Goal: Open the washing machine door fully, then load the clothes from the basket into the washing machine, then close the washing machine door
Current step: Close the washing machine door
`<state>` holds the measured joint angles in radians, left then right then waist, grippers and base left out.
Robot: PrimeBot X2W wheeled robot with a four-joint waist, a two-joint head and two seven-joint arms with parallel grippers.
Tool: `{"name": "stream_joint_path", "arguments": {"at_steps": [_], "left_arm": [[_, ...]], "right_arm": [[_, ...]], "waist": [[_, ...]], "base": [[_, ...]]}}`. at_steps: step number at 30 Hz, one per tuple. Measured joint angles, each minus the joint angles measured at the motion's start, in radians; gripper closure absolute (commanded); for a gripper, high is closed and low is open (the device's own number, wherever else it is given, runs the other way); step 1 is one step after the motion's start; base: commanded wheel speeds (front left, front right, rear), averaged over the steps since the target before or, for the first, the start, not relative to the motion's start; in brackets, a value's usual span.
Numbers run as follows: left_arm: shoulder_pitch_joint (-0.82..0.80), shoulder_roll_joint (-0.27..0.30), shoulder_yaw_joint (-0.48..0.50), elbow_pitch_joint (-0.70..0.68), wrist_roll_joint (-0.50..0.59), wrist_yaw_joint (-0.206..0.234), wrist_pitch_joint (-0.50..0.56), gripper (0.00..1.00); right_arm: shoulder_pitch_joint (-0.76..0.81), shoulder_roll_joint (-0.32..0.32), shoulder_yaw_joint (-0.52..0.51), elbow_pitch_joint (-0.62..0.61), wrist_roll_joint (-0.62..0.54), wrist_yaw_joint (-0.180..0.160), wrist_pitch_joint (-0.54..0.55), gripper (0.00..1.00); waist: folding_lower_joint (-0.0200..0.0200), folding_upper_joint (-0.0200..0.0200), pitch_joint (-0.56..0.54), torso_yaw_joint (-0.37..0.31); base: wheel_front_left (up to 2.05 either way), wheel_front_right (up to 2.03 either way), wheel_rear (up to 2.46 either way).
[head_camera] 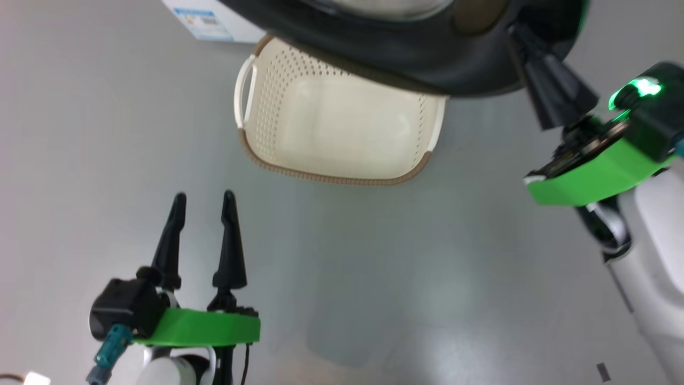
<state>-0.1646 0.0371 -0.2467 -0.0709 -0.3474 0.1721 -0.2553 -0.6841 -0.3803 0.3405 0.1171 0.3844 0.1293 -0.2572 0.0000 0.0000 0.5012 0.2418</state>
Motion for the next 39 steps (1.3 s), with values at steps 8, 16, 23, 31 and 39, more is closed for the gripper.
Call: {"name": "stream_joint_path", "arguments": {"at_steps": [8,16,23,31,39], "left_arm": [[-0.052,-0.001,-0.026,-0.029,-0.002,0.017,0.0,0.0],[-0.071,-0.002,-0.079,-0.068,-0.027,0.045,0.0,0.0],[-0.071,-0.004,-0.113,-0.097,-0.048,0.071,0.0,0.0],[-0.071,-0.004,-0.137,-0.127,-0.062,0.097,0.0,0.0],[-0.072,-0.004,-0.147,-0.136,-0.062,0.106,0.0,0.0]], "right_arm": [[-0.068,-0.066,-0.015,-0.005,0.006,0.0,0.0,1.0],[-0.139,-0.128,-0.031,0.0,0.023,0.0,0.0,1.0],[-0.204,-0.163,-0.017,0.019,0.034,0.0,0.0,1.0],[-0.302,-0.202,-0.002,0.032,0.042,0.0,0.0,1.0],[-0.369,-0.228,0.007,0.047,0.049,0.0,0.0,1.0]], "waist": [[0.0,0.0,0.068,0.032],[-0.0001,0.0,0.112,0.079],[0.0,0.0,0.141,0.122],[0.0,0.0,0.185,0.142],[0.0,0.0,0.221,0.135]], "base": [[0.0,0.0,0.0],[0.0,0.0,0.0],[0.0,0.0,0.0],[0.0,0.0,0.0],[0.0,0.0,0.0]]}}
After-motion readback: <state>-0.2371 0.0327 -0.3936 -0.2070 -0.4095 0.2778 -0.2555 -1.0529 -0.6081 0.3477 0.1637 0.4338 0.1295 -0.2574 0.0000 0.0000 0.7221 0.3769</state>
